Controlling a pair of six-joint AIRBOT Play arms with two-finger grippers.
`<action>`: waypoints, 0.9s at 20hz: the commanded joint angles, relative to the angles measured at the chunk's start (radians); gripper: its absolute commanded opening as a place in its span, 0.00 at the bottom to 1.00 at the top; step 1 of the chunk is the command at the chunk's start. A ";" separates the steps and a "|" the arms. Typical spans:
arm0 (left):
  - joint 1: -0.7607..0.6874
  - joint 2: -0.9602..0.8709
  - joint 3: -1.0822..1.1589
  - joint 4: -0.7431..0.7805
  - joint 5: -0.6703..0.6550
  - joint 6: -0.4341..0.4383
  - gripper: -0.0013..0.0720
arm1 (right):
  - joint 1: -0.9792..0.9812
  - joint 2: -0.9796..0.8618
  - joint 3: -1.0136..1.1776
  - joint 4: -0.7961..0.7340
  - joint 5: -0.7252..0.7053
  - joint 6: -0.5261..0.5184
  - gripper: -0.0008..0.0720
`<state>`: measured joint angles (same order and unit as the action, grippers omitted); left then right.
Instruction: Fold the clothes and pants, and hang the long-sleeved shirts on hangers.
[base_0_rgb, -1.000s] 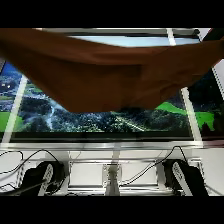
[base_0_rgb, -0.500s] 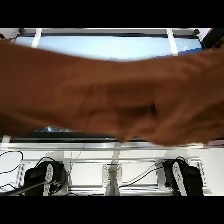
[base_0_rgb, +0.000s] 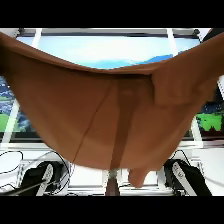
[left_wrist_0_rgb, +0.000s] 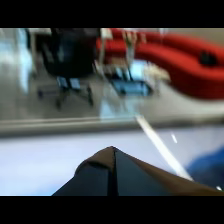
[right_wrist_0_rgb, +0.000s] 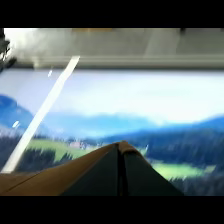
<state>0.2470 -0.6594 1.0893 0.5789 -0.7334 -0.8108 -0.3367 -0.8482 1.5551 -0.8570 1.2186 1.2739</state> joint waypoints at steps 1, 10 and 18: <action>-0.018 -0.255 -0.032 -0.006 -0.121 0.052 0.04 | 0.006 -0.209 -0.104 0.083 0.025 0.019 0.03; -0.154 -0.748 -0.032 -0.102 0.204 0.093 0.04 | 0.192 -0.666 -0.135 0.040 -0.374 0.016 0.03; -0.095 -0.759 -0.033 0.018 0.037 0.020 0.03 | 0.194 -0.705 -0.135 -0.305 -0.143 0.085 0.03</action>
<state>0.1390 -1.4090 1.0573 0.5053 -0.6136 -0.7307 -0.1459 -1.5402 1.4200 -1.0023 0.9634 1.3182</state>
